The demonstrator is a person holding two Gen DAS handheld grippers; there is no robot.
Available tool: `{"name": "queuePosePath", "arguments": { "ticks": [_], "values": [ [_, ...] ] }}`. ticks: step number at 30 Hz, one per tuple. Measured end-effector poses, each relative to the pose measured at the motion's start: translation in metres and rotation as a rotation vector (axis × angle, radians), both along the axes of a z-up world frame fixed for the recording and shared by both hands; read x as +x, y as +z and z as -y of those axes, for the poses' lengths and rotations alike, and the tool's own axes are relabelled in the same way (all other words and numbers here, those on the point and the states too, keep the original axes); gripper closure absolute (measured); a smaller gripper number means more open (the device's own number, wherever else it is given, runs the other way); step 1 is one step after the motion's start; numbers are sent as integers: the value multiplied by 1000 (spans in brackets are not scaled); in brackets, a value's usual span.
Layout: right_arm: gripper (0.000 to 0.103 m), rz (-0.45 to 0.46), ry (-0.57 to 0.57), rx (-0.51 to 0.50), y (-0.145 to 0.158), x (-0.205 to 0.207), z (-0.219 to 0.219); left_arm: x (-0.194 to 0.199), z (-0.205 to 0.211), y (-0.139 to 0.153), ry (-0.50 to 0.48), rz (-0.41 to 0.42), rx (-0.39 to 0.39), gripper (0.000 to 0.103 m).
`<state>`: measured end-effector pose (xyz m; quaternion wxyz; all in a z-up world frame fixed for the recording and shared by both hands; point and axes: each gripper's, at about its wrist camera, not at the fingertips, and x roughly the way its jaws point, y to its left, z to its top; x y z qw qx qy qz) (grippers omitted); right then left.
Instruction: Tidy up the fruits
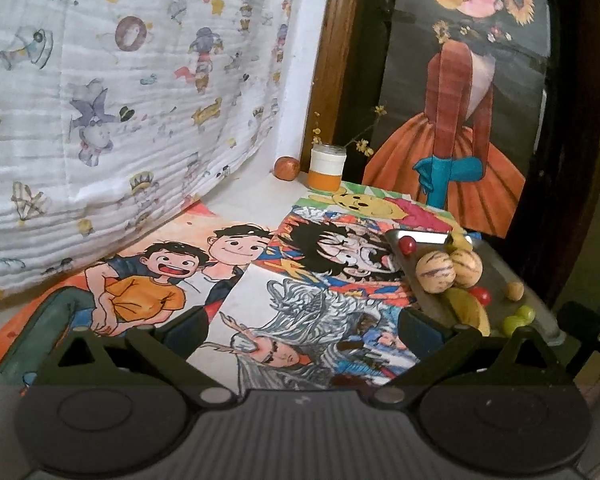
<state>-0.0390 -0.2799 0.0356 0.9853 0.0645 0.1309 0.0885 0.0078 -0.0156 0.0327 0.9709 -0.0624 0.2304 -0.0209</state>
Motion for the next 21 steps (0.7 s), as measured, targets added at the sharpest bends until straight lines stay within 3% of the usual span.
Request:
{"name": "queuePosePath", "arguments": {
  "ticks": [8,21],
  "values": [
    [0,-42,11,-24,-16,1,-3,-4,6,-16,-48,10,75,0],
    [0,-48,3,-41,-31,-6,-7,-3,4,-27,-77,-8,57,0]
  ]
}}
